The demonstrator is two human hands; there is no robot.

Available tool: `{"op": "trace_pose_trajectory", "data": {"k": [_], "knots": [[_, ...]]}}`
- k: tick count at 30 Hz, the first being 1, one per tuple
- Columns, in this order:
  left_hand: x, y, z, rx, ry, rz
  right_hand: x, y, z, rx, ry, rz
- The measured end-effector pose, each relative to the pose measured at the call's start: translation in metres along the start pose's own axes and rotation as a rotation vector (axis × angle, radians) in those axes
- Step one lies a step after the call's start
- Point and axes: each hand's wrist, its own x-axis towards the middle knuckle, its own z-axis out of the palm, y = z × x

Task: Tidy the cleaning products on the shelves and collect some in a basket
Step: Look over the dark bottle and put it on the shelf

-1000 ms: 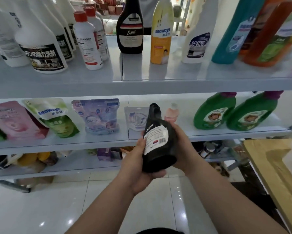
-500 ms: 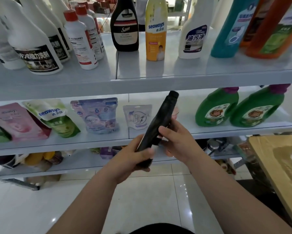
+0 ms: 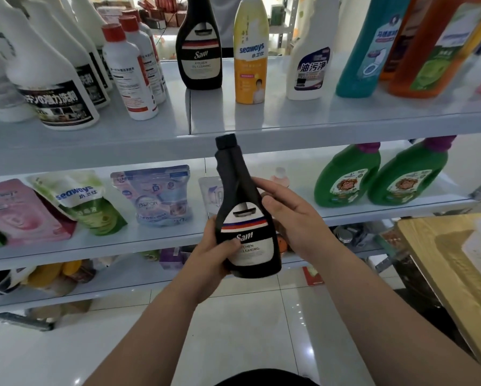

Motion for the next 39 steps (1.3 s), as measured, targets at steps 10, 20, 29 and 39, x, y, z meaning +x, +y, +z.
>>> {"op": "trace_pose_trajectory", "data": {"k": [10, 20, 29, 39], "knots": [[-0.006, 0.009, 0.015, -0.506, -0.134, -0.288, -0.013, -0.005, 0.023, -0.242, -0.107, -0.019], [-0.009, 0.014, 0.011, 0.214, 0.292, 0.086, -0.007, 0.016, 0.036, -0.073, 0.068, 0.069], [-0.024, 0.034, -0.012, 1.034, 0.421, 0.343, 0.012, -0.048, 0.013, -0.571, 0.262, -0.255], [-0.038, 0.061, -0.030, 1.290, 0.387, 0.446, 0.030, -0.095, 0.013, -1.328, 0.109, -0.152]]}}
